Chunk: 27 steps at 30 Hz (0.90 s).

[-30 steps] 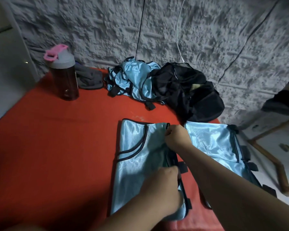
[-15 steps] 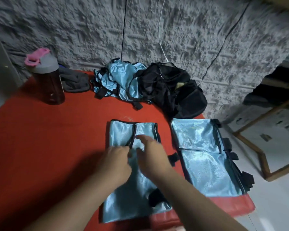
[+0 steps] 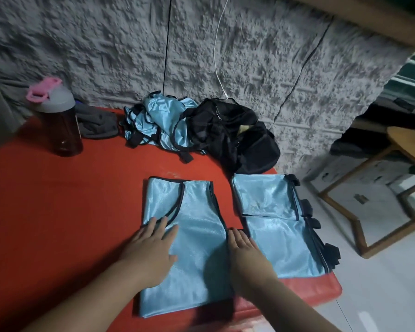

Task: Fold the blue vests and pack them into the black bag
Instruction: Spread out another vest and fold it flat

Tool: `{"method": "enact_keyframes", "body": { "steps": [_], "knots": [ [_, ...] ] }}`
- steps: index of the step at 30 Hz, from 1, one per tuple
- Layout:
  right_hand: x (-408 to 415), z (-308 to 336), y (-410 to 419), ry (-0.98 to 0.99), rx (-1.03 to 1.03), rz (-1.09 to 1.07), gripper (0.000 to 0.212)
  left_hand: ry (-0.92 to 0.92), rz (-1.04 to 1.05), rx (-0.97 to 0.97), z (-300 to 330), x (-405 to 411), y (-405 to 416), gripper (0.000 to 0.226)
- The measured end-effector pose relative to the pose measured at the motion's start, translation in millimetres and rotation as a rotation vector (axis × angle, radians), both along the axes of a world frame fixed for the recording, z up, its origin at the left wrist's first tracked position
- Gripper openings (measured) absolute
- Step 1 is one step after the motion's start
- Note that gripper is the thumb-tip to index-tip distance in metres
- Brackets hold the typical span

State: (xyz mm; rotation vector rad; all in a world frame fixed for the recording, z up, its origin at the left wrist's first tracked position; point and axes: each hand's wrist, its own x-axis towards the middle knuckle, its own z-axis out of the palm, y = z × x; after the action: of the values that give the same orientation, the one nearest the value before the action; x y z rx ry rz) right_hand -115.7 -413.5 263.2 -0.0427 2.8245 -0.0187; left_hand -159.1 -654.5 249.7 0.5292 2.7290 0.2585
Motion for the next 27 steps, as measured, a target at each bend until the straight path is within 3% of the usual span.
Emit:
{"method": "enact_keyframes", "body": {
  "steps": [4, 7, 11, 17, 21, 24, 27],
  "knots": [
    [-21.1, 16.9, -31.9, 0.281, -0.175, 0.005, 0.074, 0.179, 0.034, 0.132, 11.2, -4.1, 2.0, 0.067],
    [-56.0, 19.2, -59.6, 0.28, -0.285, 0.101, 0.073, 0.176, 0.056, 0.109, 7.1, -8.1, 3.4, 0.069],
    [-104.4, -10.0, -72.1, 0.206, -0.26, 0.106, 0.067, 0.174, 0.07, 0.031, -7.8, -13.0, -0.2, 0.07],
    [-118.4, -45.4, -50.6, 0.197, -0.146, -0.136, 0.071, 0.139, 0.003, -0.07, -40.9, -6.0, -11.4, 0.061],
    [-118.7, -44.8, -35.9, 0.186, -0.145, -0.215, 0.071, 0.17, 0.032, -0.077, -29.8, -9.2, -9.3, 0.07],
    [-114.7, -30.6, -36.0, 0.336, -0.161, -0.216, 0.071, 0.187, 0.073, -0.041, -27.4, -11.4, -2.2, 0.083],
    [-90.1, -9.0, -60.5, 0.417, -0.309, -0.057, 0.069, 0.287, 0.077, -0.02, -13.9, -4.3, 1.9, 0.072]
  ]
}}
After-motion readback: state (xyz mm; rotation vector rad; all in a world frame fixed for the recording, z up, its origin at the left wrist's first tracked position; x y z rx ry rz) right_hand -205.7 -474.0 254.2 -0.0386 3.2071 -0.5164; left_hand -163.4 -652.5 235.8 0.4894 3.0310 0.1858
